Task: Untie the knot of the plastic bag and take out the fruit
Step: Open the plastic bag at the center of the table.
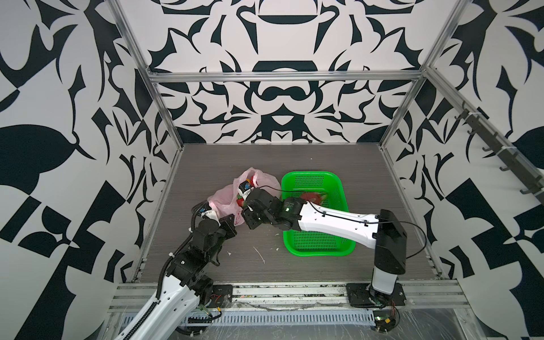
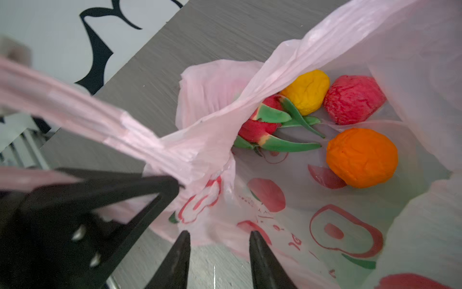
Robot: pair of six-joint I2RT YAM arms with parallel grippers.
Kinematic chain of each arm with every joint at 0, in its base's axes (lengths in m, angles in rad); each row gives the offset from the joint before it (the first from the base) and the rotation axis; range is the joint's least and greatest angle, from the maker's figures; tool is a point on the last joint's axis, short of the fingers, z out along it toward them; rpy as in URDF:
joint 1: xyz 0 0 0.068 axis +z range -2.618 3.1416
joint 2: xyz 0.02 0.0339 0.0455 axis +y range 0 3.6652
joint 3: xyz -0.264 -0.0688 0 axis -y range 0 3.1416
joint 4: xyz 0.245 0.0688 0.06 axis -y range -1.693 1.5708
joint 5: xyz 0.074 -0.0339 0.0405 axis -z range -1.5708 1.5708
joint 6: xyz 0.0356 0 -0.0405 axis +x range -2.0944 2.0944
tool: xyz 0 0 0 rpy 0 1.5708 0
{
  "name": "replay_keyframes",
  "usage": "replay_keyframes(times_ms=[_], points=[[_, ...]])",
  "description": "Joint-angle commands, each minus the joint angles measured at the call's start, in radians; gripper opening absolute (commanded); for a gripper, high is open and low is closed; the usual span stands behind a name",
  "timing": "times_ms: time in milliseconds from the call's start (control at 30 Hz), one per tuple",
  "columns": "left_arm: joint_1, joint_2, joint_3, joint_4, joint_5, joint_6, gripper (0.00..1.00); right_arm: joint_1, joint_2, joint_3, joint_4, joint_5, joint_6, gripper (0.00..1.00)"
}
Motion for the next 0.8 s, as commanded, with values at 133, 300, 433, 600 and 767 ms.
replay_keyframes(times_ms=[133, 300, 433, 600, 767], points=[[-0.003, -0.046, -0.074, -0.002, 0.013, -0.049, 0.0, -0.018, 0.117, 0.158, 0.006, 0.148, 0.04, 0.38], [-0.003, -0.039, -0.091, 0.013, 0.039, -0.065, 0.0, -0.044, 0.168, 0.127, 0.011, 0.135, 0.091, 0.36], [-0.003, -0.021, -0.099, 0.022, 0.051, -0.07, 0.0, -0.044, 0.138, 0.025, 0.033, 0.137, 0.143, 0.35], [-0.003, -0.016, -0.111, 0.034, 0.05, -0.073, 0.0, -0.044, 0.102, -0.068, 0.029, 0.146, 0.193, 0.35], [-0.003, -0.022, -0.112, 0.028, 0.048, -0.073, 0.0, -0.044, 0.08, -0.113, 0.038, 0.183, 0.226, 0.35]])
